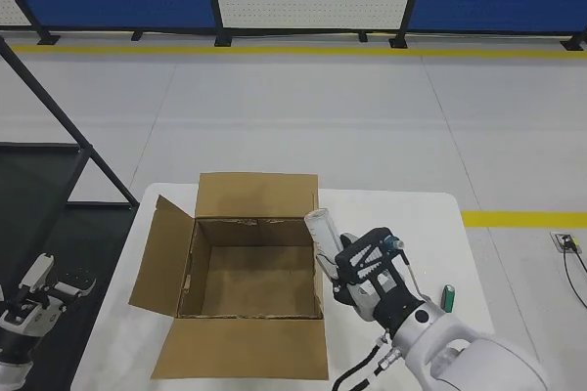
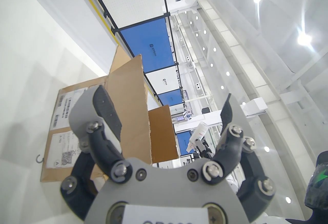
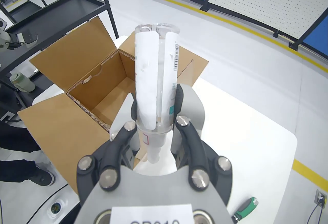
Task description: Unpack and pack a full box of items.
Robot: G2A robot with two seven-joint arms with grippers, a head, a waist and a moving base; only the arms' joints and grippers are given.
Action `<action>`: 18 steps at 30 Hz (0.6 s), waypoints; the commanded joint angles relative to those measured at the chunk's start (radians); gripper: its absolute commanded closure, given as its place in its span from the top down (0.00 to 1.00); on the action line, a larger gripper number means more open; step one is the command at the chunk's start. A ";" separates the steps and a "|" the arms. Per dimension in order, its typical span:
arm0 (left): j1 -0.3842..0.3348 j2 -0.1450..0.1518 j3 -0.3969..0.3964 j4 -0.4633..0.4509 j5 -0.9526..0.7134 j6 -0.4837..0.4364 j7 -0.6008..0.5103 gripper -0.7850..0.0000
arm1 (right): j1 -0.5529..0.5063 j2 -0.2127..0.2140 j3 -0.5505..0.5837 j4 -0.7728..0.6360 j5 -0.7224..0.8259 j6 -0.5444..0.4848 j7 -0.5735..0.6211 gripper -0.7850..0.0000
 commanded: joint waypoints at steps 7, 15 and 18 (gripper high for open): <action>0.001 0.000 0.000 -0.001 0.005 0.001 -0.004 1.00 | 0.000 0.000 0.000 0.000 0.000 0.000 0.000 0.00; 0.001 0.000 0.000 -0.001 0.005 0.001 -0.004 1.00 | 0.087 -0.009 -0.075 0.079 0.038 -0.067 -0.026 0.00; 0.001 0.000 0.000 -0.001 0.005 0.001 -0.004 1.00 | 0.198 -0.024 -0.137 0.151 0.071 -0.070 0.023 0.00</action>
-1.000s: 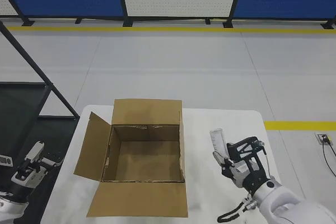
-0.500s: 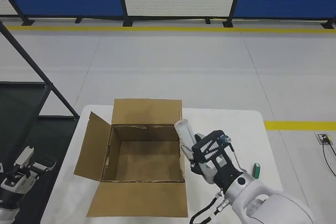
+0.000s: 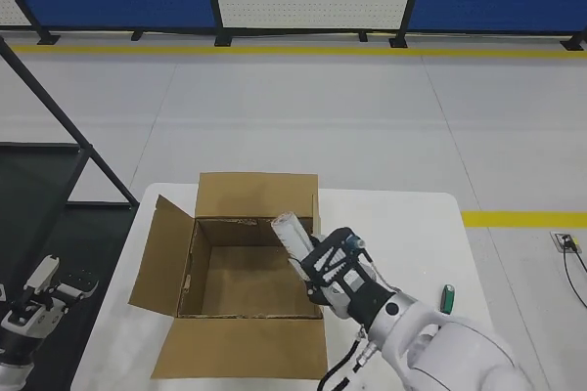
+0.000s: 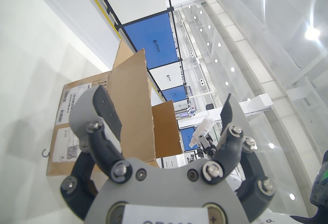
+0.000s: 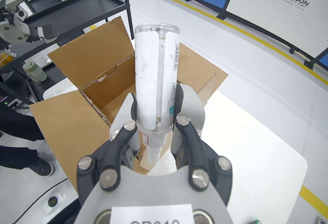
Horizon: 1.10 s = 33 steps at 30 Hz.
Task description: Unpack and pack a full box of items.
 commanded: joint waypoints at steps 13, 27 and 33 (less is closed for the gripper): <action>0.000 0.000 0.000 0.000 0.000 0.000 0.000 1.00 | 0.593 -0.152 -0.388 0.665 0.248 0.068 0.115 0.00; 0.000 0.000 0.000 0.000 0.000 0.000 0.000 1.00 | 0.781 -0.371 -0.635 1.374 0.470 0.077 0.089 0.00; 0.000 0.000 0.000 0.000 0.000 0.000 0.000 1.00 | 0.781 -0.371 -0.635 1.374 0.470 0.077 0.089 0.00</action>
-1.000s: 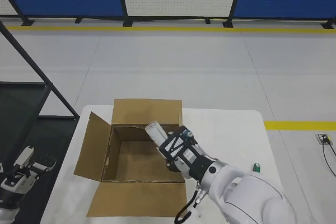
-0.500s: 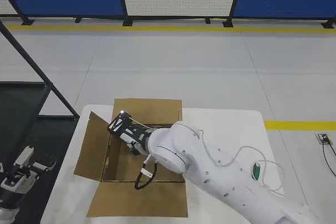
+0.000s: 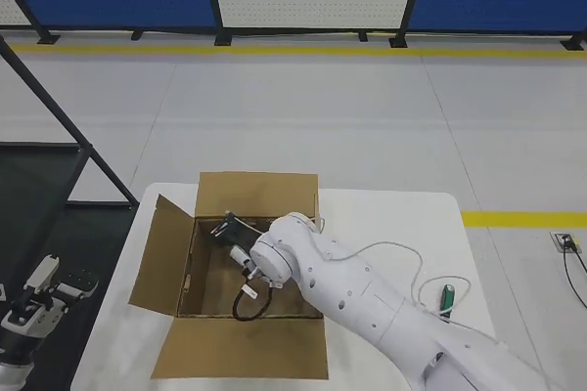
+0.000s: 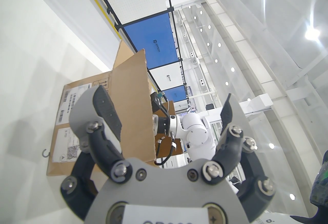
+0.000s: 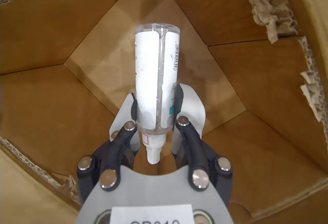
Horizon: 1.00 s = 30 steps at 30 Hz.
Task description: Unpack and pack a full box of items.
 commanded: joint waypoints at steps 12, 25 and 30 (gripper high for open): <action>0.000 0.000 0.000 0.000 0.000 0.000 0.000 1.00 | -0.005 -0.070 -0.042 0.186 -0.033 0.006 0.004 0.00; 0.000 0.000 0.000 0.000 0.000 0.000 0.000 1.00 | 0.040 -0.180 -0.061 0.346 -0.012 -0.114 -0.052 0.00; 0.000 0.000 0.000 0.000 0.000 0.000 0.000 1.00 | 0.046 -0.200 -0.061 0.367 -0.019 -0.154 -0.061 0.00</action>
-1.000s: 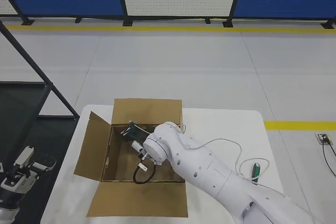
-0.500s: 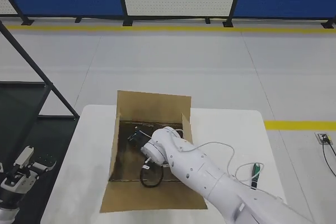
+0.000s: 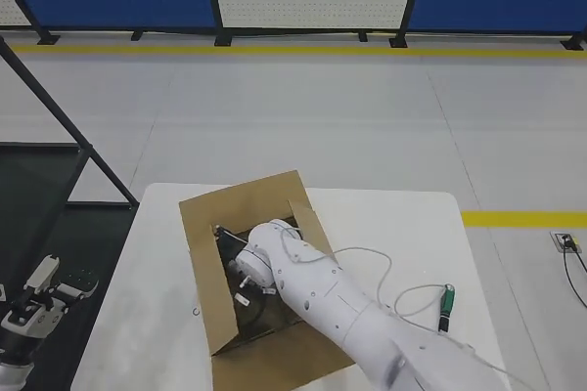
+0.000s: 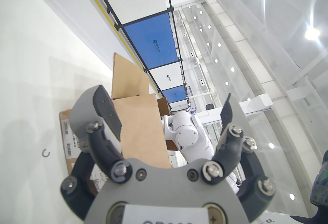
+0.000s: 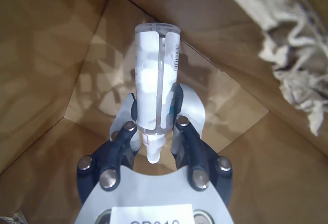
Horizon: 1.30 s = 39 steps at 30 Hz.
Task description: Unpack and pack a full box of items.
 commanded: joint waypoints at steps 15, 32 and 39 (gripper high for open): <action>0.000 0.000 0.000 0.000 0.000 0.000 0.000 1.00 | 0.008 -0.039 0.017 -0.016 -0.029 -0.074 -0.044 1.00; 0.002 0.000 0.006 -0.009 0.010 0.008 -0.011 1.00 | -0.177 0.124 0.163 -0.671 -0.348 0.026 -0.058 1.00; 0.015 0.004 0.003 -0.006 0.041 -0.032 -0.112 1.00 | -0.420 0.233 0.310 -1.094 -0.593 0.016 0.043 1.00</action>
